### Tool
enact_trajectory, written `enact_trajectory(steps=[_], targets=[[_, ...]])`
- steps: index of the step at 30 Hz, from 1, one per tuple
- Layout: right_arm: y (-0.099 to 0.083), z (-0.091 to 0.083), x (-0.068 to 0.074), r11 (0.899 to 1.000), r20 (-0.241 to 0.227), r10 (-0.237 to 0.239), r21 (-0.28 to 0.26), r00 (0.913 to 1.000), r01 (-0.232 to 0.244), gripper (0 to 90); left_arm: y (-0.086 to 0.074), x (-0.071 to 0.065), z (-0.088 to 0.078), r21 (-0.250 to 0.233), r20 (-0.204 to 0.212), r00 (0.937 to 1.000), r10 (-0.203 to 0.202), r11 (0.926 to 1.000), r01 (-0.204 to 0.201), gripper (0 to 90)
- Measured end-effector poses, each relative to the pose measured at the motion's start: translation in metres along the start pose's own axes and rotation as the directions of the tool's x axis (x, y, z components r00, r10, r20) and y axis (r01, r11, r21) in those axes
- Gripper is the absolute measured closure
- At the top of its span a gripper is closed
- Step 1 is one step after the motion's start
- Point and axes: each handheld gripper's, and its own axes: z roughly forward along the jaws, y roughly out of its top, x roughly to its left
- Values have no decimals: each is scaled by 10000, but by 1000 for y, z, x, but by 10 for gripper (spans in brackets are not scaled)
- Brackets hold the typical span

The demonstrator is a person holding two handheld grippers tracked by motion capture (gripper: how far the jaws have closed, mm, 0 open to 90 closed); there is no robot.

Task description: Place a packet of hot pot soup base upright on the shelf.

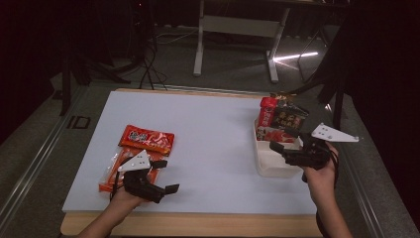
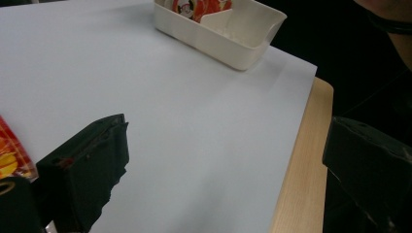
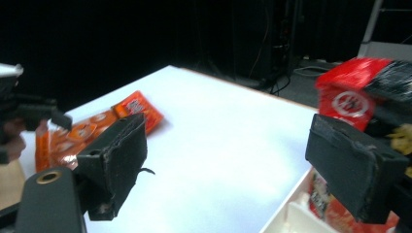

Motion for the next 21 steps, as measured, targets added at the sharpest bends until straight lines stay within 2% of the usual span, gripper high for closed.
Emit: enact_trajectory(steps=[2,4,5,7,8,9,10,12,13,14,15,17,18,19,20,21], targets=[[-4,-1,9,10000,-304,6,-54,9995,-8,149,0,3,-6,119,-161,9999,35,9999,-33,46],[-6,-1,14,9999,-432,-101,-40,9990,99,149,-1,5,-11,234,-297,9995,108,9997,-101,70],[-7,-2,17,9999,-470,-150,-15,9988,149,149,-2,6,-15,201,-495,9986,196,9996,-187,84],[-9,-3,22,9997,-645,-228,-21,9977,227,149,-4,11,-23,42,-744,9971,182,9998,-179,201],[-11,-3,24,9997,-748,-256,-13,9969,256,149,-4,13,-27,52,-919,9957,99,9999,-95,203],[-12,-3,27,9996,-780,-298,-2,9965,299,149,-6,17,-32,20,-1049,9945,85,10000,-83,252],[-13,-3,29,9995,-835,-311,-11,9960,311,149,-7,20,-36,-28,-1218,9926,29,10000,-33,340],[-15,-4,33,9995,-1071,-302,1,9938,304,149,-9,27,-45,1,-1625,9866,-125,9999,127,392],[-17,-4,34,9994,-1078,-347,18,9936,351,149,-9,27,-45,1,-1625,9866,-125,9999,127,449],[-18,-4,35,9994,-1127,-352,37,9930,359,149,-13,34,-53,135,-2141,9764,-286,9994,322,463],[-20,-4,36,9994,-1184,-329,32,9924,335,149,-15,38,-57,256,-2317,9724,-275,9991,344,489],[-23,-3,37,9994,-1228,-315,84,9919,328,149,-20,45,-63,505,-2786,9599,-322,9976,481,525],[-23,-3,37,9994,-1228,-315,84,9919,328,149,-20,45,-63,505,-2786,9599,-322,9976,481,578],[-27,-1,37,9996,-1257,-233,105,9918,248,149,-26,51,-69,756,-3090,9508,-246,9959,503,612],[-29,-1,37,9997,-1312,-187,127,9912,206,149,-29,53,-72,861,-3171,9481,-237,9948,537,648],[-30,0,37,9995,-1291,-239,196,9913,266,149,-29,53,-72,861,-3171,9481,-237,9948,537,692]])
